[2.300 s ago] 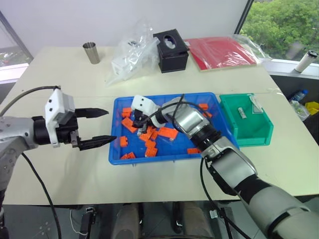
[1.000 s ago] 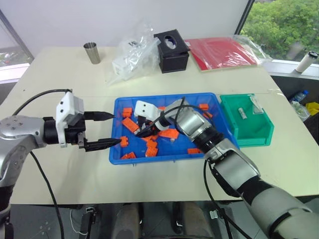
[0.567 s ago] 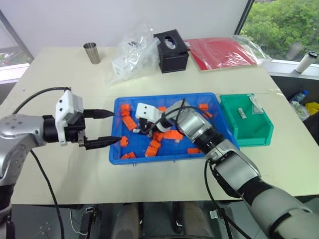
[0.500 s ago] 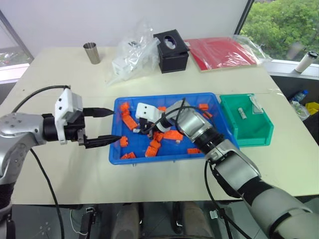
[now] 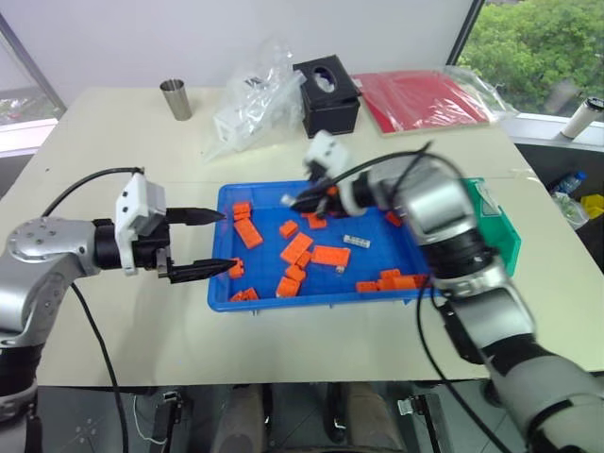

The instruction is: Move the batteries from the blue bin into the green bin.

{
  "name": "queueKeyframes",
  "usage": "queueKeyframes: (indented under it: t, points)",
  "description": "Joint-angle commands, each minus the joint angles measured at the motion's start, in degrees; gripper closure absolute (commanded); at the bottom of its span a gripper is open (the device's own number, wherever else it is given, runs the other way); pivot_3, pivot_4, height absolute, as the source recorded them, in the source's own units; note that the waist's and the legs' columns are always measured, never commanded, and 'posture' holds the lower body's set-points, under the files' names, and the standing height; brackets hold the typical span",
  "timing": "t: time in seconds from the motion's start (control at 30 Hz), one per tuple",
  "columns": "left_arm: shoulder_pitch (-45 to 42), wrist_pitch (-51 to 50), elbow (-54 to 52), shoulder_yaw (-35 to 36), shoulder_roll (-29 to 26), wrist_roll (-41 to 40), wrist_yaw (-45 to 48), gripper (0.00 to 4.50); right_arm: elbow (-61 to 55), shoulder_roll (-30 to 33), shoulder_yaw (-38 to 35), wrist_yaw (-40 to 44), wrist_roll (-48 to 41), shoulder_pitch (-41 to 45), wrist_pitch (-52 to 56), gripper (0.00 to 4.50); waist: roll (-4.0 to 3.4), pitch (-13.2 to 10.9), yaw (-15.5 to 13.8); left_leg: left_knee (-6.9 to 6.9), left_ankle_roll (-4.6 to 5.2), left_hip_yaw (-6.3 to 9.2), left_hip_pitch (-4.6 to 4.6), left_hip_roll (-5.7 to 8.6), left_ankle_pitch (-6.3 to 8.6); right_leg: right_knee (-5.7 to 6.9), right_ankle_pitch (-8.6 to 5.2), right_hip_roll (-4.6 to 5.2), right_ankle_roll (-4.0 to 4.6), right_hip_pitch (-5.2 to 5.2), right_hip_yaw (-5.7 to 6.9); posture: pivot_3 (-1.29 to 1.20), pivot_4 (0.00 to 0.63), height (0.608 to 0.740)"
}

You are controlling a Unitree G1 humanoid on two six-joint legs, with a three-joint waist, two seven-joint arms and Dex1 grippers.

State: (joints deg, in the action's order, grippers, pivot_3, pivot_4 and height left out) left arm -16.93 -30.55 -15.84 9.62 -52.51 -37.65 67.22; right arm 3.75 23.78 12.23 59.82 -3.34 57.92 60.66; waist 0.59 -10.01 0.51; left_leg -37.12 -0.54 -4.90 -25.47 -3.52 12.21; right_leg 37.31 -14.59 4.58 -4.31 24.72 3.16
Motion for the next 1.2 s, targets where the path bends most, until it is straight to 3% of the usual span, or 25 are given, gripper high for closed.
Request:
queueKeyframes:
  t: [0.03,0.23,0.43,0.7,0.9,1.07,1.1,1.2]
  points:
    - [-2.15,0.75,-0.29,-0.82,0.92,0.22,-0.25,0.0,-7.79,9.99,-7.51,-1.94,-1.65,-3.07,5.26,4.44,0.01,0.0,-0.26,0.0,0.0,0.01,-0.02,0.01,0.0,-0.04,0.0,0.01,0.0,-0.01,0.01,0.0,0.15,0.736]
    - [-4.43,0.85,1.2,-2.65,2.34,0.87,0.32,0.0,-13.25,25.36,-15.2,-4.51,-2.73,-15.05,5.4,4.44,-0.01,-0.02,0.19,0.05,0.02,-0.02,0.01,0.02,0.01,-0.15,-0.01,0.01,0.01,-0.03,0.01,0.0,0.15,0.736]
    - [-6.43,0.84,2.02,-3.81,3.12,1.13,1.05,0.0,-12.76,29.43,-20.04,-8.87,-3.68,-22.31,4.56,4.44,-0.03,-0.03,0.39,0.07,0.02,-0.05,0.08,-0.02,0.01,-0.12,0.0,-0.06,0.0,-0.01,-0.03,0.0,0.15,0.736]
    - [-8.15,0.73,3.08,-4.1,3.25,1.45,1.6,0.0,-9.72,31.41,-19.04,-11.1,-4.56,-22.66,-1.28,0.52,-0.04,-0.04,0.1,0.02,0.02,-0.05,0.06,0.01,0.01,-0.15,-0.01,-0.02,-0.01,-0.03,-0.04,0.0,0.15,0.736]
    - [-8.08,0.02,2.23,-3.74,2.54,1.08,2.14,0.0,-17.91,26.41,-11.16,-5.33,-11.77,-16.39,-2.87,0.52,-0.06,-0.05,0.59,0.07,0.02,-0.02,0.07,-0.07,0.01,-0.13,-0.01,-0.13,0.0,0.0,-0.06,0.0,0.15,0.736]
    - [-8.51,-0.09,2.03,-4.24,2.61,1.44,2.18,0.0,-18.26,15.8,-0.59,-9.06,-11.44,-13.49,-1.34,0.52,-0.05,-0.05,0.33,0.03,0.02,0.02,0.04,-0.09,0.01,-0.13,-0.01,-0.17,0.01,-0.03,-0.05,0.0,0.15,0.736]
    - [-8.64,-0.23,1.84,-4.35,2.68,1.43,2.07,0.0,-17.69,13.98,2.17,-9.76,-10.49,-13.25,-1.73,0.24,-0.05,-0.05,0.15,0.01,0.02,0.01,0.03,-0.08,0.01,-0.12,-0.01,-0.15,0.01,-0.02,-0.05,0.0,0.15,0.736]
    - [-8.79,-0.63,1.16,-4.46,2.69,1.25,1.93,0.0,-15.61,10.56,8.01,-10.89,-8.59,-12.54,-3.17,0.24,-0.03,-0.05,-0.18,-0.04,0.03,0.03,-0.04,-0.03,0.0,-0.13,-0.01,-0.1,0.0,-0.02,-0.04,0.0,0.15,0.736]
